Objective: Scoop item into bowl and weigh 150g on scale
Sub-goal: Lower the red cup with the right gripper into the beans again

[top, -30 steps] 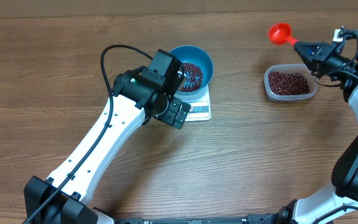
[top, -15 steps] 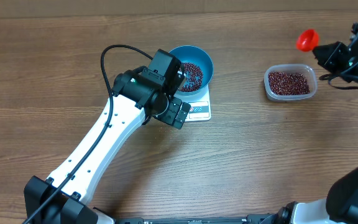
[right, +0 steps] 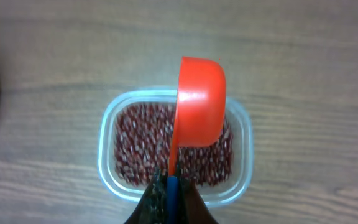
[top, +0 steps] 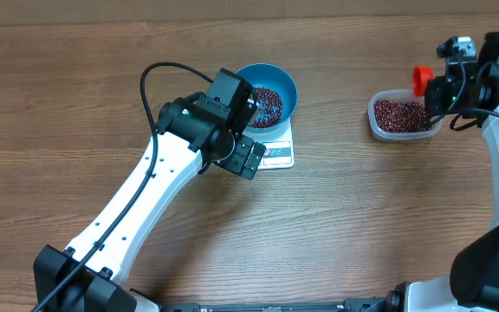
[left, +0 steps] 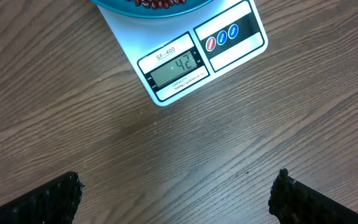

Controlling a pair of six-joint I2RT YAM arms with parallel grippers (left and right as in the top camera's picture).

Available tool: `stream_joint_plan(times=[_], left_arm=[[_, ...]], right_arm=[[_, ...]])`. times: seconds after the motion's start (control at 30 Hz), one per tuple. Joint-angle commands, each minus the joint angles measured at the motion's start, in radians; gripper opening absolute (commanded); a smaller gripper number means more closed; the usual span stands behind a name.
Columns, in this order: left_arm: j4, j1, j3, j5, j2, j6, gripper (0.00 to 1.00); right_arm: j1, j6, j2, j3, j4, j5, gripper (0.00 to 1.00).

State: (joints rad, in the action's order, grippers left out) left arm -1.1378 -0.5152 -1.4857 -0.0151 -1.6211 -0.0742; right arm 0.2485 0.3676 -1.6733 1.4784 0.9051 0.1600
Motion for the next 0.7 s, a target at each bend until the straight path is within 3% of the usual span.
stream_joint_plan(times=[0.0, 0.67], left_arm=[[-0.003, -0.002, -0.009, 0.003, 0.011, 0.015, 1.0], [-0.003, -0.002, -0.009, 0.003, 0.011, 0.015, 1.0]], right_arm=[[-0.003, 0.031, -0.043, 0.008, 0.026, -0.029, 0.04], [-0.019, 0.022, -0.169, 0.006, 0.021, -0.022, 0.04]])
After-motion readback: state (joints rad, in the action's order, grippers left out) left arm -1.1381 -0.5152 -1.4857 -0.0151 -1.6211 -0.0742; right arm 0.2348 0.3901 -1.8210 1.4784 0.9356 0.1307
